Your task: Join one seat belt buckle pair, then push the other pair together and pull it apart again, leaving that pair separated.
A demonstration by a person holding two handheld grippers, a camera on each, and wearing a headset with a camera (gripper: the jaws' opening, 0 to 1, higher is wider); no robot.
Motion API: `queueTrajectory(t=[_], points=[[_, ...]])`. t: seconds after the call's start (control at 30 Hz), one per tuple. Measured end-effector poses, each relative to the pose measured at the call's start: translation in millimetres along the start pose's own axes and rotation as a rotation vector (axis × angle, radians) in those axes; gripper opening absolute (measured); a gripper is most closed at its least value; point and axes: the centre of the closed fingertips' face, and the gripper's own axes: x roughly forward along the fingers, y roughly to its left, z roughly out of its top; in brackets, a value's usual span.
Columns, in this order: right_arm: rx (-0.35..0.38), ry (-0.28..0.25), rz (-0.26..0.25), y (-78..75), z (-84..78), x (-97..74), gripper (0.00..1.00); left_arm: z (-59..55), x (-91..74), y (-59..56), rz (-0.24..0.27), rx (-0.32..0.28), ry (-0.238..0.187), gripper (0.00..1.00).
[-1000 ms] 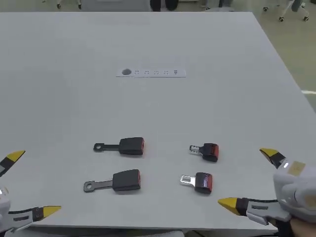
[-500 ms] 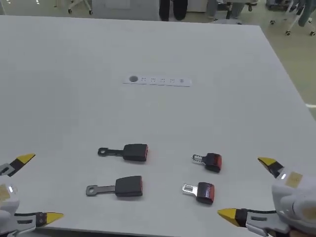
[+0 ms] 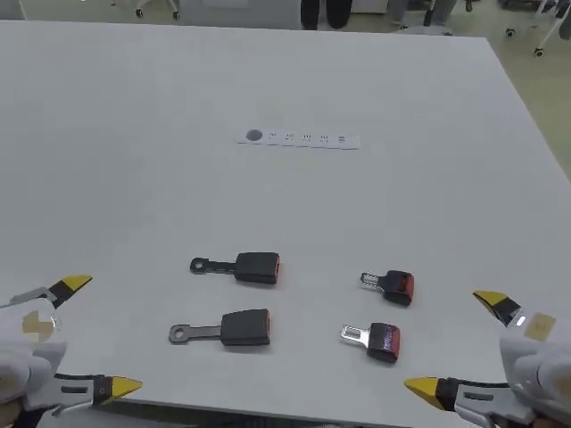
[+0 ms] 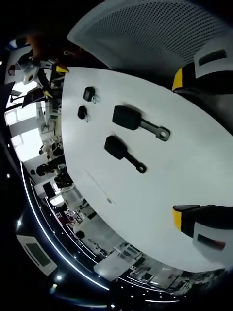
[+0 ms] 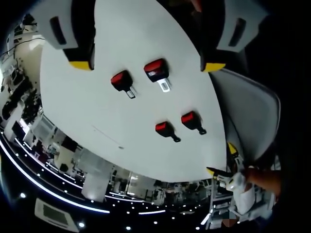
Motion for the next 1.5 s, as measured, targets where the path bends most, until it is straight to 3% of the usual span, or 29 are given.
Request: queueTrajectory(t=[0.1, 0.27, 0.53, 0.8, 0.97, 1.17, 1.5], points=[[0.003, -0.001, 0.002, -1.2, 1.8, 1.4, 0.90, 3.7, 1.9, -0.6, -0.006, -0.005, 0.004, 0.94], [-0.044, 0.015, 0.002, -0.4, 2.3, 6.9, 0.91, 14.0, 5.8, 1.9, -0.010, -0.049, -0.028, 0.92], [-0.034, 0.014, 0.047, 3.8, 1.8, 15.1, 0.86, 23.9, 22.6, 1.9, -0.026, -0.025, -0.029, 0.90], [-0.059, 0.023, 0.073, 4.6, 1.4, 22.4, 0.81, 36.2, 47.7, -9.0, -0.100, 0.012, -0.025, 0.90], [-0.067, 0.026, 0.093, 6.4, 1.3, 28.5, 0.79, 44.4, 63.7, -16.6, -0.118, 0.029, -0.023, 0.90], [-0.079, 0.033, 0.128, 14.0, 1.9, 38.6, 0.76, 53.9, 78.1, -28.7, -0.174, 0.049, -0.024, 0.85], [-0.091, 0.046, 0.156, 15.8, 0.3, 51.7, 0.74, 53.2, 95.0, -45.4, -0.236, 0.053, 0.018, 0.81]])
